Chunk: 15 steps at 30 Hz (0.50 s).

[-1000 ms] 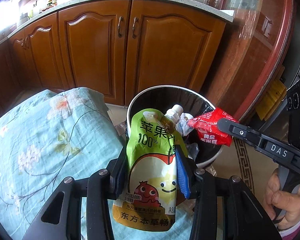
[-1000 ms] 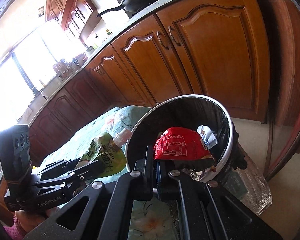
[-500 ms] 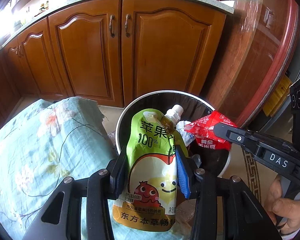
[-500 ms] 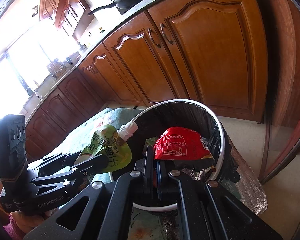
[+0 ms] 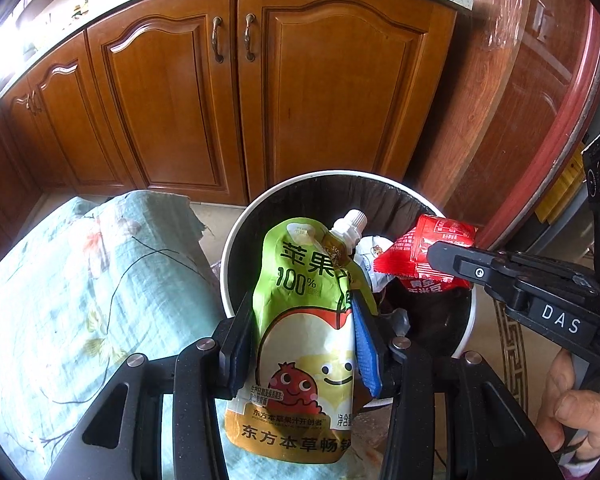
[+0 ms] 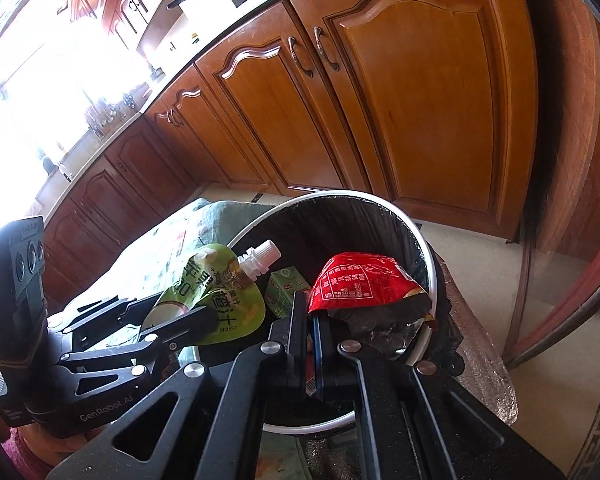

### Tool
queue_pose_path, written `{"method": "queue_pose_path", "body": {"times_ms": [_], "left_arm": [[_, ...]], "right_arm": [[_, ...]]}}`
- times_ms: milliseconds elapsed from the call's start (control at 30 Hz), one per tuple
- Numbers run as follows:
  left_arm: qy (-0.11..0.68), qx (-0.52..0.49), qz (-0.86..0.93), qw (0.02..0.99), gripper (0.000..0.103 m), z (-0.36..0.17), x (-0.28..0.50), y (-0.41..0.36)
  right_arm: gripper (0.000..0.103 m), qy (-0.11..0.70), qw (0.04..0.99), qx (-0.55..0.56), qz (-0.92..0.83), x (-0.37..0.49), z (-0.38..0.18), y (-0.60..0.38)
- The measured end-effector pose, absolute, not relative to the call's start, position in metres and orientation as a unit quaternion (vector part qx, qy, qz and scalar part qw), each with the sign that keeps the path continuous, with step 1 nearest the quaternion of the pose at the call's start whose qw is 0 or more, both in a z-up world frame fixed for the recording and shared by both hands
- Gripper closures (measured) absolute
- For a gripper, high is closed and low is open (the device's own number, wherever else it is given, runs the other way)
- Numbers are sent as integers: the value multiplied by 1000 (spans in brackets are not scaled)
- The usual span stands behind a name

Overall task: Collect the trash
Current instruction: 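Carry pouch and red packet over the bin and open both tools to drop them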

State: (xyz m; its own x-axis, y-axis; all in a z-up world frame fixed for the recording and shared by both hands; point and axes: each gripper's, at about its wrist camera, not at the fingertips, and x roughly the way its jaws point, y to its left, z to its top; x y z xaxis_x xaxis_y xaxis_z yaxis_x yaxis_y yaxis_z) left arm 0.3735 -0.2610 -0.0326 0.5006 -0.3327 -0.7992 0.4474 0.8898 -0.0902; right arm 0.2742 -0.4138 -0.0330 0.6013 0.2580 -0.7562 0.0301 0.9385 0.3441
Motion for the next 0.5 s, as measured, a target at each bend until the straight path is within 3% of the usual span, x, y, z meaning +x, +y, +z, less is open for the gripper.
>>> {"method": "queue_pose_path", "body": {"times_ms": [167,500], "left_arm": [[453,65,-220,862,57,-33,380,-264],[448,46,-216,867,45,-24,379,-253]], "right_arm": [[100,450,877,156,65,278,-35,-415],[85,452,876,157,62,279,-31,-417]]}}
